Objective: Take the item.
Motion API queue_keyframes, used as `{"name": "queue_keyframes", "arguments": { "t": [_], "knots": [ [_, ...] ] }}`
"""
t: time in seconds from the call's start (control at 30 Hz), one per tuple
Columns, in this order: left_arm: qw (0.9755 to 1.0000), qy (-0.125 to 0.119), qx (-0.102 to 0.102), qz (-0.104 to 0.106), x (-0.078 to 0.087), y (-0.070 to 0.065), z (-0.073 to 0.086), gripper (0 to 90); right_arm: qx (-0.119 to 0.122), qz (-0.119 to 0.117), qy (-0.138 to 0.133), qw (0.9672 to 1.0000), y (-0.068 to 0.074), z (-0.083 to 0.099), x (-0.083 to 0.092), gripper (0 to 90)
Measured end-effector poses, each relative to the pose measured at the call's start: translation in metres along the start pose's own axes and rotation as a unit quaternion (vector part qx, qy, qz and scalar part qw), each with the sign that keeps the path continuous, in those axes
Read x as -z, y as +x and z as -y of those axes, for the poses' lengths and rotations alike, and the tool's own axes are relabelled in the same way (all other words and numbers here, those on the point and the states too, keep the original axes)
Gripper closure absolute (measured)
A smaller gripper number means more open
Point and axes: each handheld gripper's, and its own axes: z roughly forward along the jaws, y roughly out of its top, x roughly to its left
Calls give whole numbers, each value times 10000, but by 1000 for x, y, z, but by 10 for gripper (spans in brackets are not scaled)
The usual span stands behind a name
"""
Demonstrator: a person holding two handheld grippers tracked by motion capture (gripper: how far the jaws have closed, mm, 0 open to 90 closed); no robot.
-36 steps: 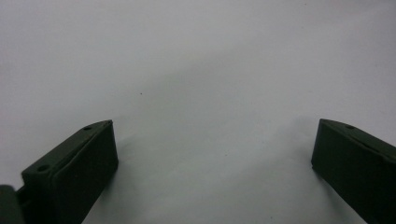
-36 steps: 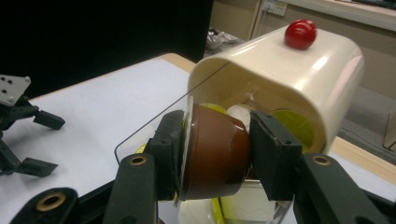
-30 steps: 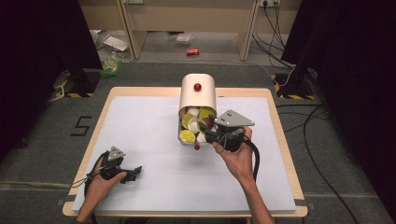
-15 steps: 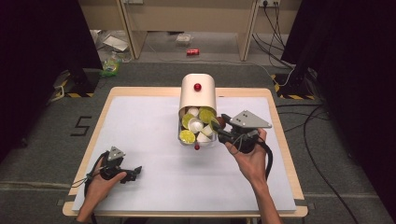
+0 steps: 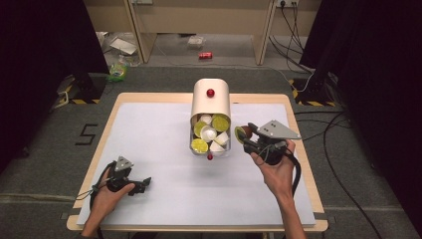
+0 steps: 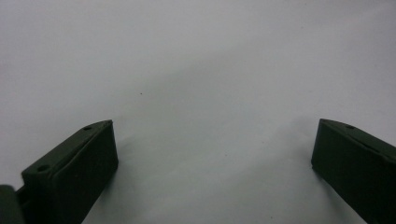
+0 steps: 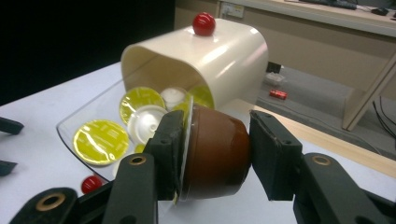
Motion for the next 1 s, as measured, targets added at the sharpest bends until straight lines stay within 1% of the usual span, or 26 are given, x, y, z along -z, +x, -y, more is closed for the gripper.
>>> {"name": "queue_keyframes", "arguments": {
  "t": [0.07,0.17,0.53,0.7,1.0],
  "knots": [
    [10000,1,-1,-1,0,0,0,0,-43,52,31,10000,-3,4,1,566],
    [10000,0,0,-1,0,0,0,0,-46,128,96,9999,-8,10,2,566],
    [10000,-2,-2,-2,0,0,0,0,-212,338,289,9988,-21,35,-4,565],
    [10000,-2,-3,-1,0,0,0,0,-234,399,388,9982,-24,44,-7,565],
    [10000,2,-9,-1,0,0,0,0,-374,478,529,9968,-32,61,-14,564]
  ]
}}
